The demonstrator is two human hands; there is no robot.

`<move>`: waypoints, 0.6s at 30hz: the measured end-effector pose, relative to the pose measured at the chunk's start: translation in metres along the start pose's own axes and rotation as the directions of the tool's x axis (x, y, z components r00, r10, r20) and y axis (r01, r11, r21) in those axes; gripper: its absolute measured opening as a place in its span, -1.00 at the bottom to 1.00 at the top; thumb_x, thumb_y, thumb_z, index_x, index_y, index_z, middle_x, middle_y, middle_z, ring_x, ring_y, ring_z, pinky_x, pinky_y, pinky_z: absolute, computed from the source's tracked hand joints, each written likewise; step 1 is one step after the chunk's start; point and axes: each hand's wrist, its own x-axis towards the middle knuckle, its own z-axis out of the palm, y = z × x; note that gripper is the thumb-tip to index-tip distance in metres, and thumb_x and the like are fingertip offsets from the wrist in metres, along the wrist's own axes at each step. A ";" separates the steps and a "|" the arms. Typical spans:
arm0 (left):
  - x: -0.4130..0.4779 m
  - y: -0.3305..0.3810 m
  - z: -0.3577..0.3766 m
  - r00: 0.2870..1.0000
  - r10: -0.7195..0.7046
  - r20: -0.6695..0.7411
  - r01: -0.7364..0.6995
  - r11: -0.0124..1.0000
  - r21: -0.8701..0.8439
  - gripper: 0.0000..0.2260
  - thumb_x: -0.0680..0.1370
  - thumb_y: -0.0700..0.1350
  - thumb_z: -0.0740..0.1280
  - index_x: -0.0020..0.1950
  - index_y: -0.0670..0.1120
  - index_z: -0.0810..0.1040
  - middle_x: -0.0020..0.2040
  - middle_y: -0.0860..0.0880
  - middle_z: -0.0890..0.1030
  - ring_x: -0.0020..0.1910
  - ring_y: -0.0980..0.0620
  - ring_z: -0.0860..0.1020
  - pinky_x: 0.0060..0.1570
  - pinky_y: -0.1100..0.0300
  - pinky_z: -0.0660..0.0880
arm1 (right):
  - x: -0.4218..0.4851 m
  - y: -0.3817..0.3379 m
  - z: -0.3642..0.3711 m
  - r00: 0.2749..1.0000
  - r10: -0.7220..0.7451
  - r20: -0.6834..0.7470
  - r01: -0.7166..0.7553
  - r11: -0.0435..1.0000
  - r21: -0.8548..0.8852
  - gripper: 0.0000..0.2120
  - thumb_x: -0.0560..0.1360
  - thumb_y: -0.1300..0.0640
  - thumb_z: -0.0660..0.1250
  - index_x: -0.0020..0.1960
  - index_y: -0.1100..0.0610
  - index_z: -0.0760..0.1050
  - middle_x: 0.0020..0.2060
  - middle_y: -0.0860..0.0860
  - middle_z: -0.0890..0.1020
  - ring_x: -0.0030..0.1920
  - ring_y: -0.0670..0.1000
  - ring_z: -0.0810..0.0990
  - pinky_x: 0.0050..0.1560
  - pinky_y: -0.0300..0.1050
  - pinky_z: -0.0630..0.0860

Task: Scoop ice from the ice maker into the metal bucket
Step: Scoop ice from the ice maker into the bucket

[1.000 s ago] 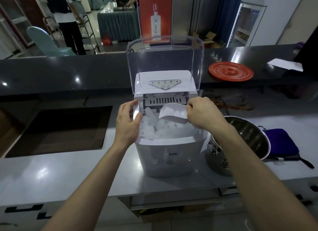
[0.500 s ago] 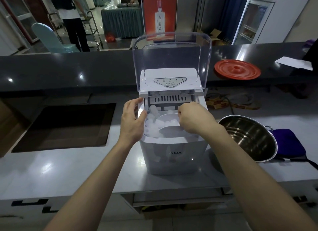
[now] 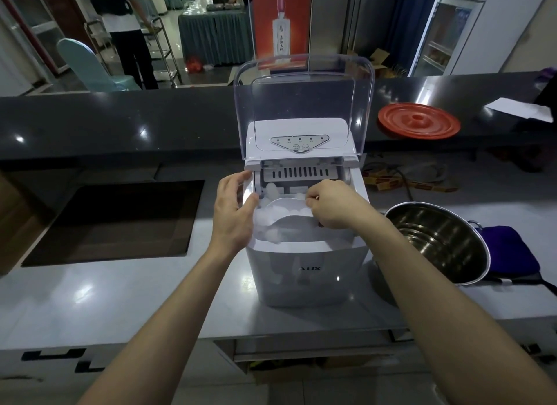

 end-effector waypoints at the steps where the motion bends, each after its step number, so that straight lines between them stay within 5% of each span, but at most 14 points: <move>1: 0.000 0.000 0.000 1.000 0.001 0.002 -0.001 1.000 -0.007 -0.69 0.73 -0.15 0.33 0.48 0.01 0.51 0.44 0.08 0.44 0.34 0.14 0.47 0.07 0.58 0.38 | 0.001 0.000 0.001 1.000 -0.004 0.001 0.004 1.000 -0.002 -0.75 0.62 0.19 0.23 -0.11 0.12 0.66 -0.18 0.07 0.70 -0.09 0.16 0.65 -0.01 0.17 0.67; 11: 0.000 0.000 0.000 1.000 0.000 -0.005 0.000 1.000 0.001 -0.69 0.72 -0.15 0.34 0.47 0.02 0.52 0.43 0.08 0.45 0.34 0.12 0.47 -0.02 0.68 0.37 | 0.002 -0.001 -0.001 1.000 0.003 -0.015 -0.003 1.000 -0.015 -0.76 0.57 0.21 0.24 0.08 0.19 0.67 -0.04 0.16 0.73 0.03 0.23 0.66 0.06 0.27 0.68; 18: -0.001 0.001 -0.001 1.000 0.008 -0.001 -0.008 1.000 -0.019 -0.68 0.72 -0.18 0.33 0.48 -0.01 0.51 0.43 0.08 0.44 0.29 0.14 0.49 0.01 0.70 0.35 | 0.000 0.004 -0.005 0.999 -0.013 0.039 0.011 0.999 0.034 -0.77 0.65 0.18 0.22 0.06 0.16 0.66 -0.13 0.09 0.71 -0.10 0.16 0.67 -0.01 0.19 0.70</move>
